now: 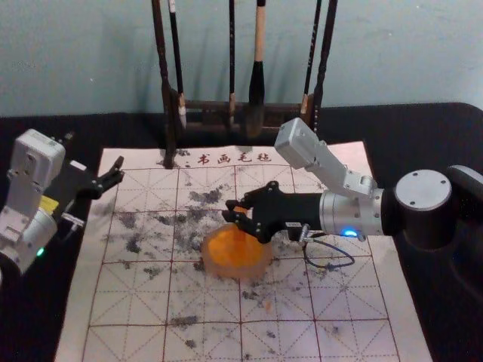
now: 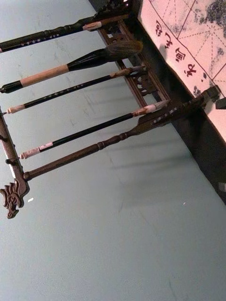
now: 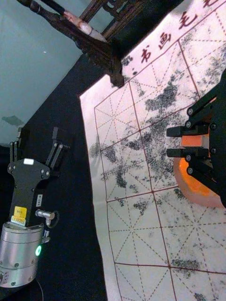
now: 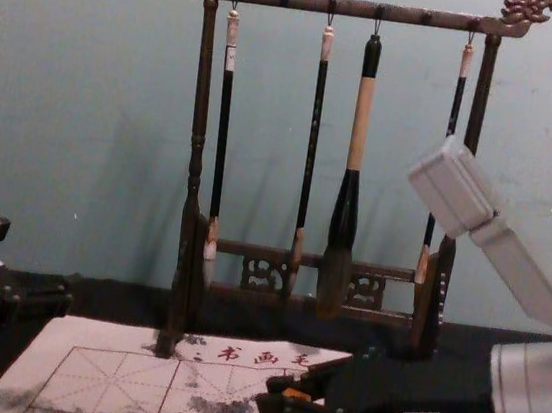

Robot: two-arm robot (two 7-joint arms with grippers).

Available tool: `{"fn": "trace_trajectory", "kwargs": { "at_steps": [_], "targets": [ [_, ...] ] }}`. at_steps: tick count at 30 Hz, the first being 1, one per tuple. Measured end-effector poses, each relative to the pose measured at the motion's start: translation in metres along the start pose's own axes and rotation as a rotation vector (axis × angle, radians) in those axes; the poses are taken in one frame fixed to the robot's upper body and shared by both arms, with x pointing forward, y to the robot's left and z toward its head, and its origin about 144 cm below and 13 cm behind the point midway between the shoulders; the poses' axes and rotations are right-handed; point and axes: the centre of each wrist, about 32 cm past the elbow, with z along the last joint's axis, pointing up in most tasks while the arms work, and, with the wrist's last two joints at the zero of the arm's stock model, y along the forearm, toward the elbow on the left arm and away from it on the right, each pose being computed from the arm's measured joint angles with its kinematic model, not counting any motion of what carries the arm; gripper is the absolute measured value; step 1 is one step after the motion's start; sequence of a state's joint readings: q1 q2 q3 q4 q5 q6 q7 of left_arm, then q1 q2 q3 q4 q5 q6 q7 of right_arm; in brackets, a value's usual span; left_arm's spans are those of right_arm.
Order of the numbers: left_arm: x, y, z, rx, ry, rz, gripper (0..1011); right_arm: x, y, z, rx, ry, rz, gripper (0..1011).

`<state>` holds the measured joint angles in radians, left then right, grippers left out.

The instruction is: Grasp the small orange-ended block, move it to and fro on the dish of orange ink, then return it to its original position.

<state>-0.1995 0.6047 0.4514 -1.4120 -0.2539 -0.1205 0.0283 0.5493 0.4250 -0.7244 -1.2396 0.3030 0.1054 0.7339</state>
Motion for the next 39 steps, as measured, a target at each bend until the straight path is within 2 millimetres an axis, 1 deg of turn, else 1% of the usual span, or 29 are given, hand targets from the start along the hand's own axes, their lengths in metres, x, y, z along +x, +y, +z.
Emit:
{"fn": "trace_trajectory", "kwargs": {
  "at_steps": [21, 32, 39],
  "targets": [
    [0.000, 0.000, 0.000, 0.000, 0.000, 0.000, 1001, -0.005, -0.013, -0.002, -0.004, -0.009, -0.001, 145],
    [0.000, 0.000, 0.000, 0.000, 0.000, 0.000, 1001, -0.011, -0.013, -0.002, 0.001, -0.008, 0.029, 145],
    [0.000, 0.000, 0.000, 0.000, 0.000, 0.000, 1001, -0.015, -0.009, -0.001, 0.008, -0.006, 0.050, 145]
  ]
}}
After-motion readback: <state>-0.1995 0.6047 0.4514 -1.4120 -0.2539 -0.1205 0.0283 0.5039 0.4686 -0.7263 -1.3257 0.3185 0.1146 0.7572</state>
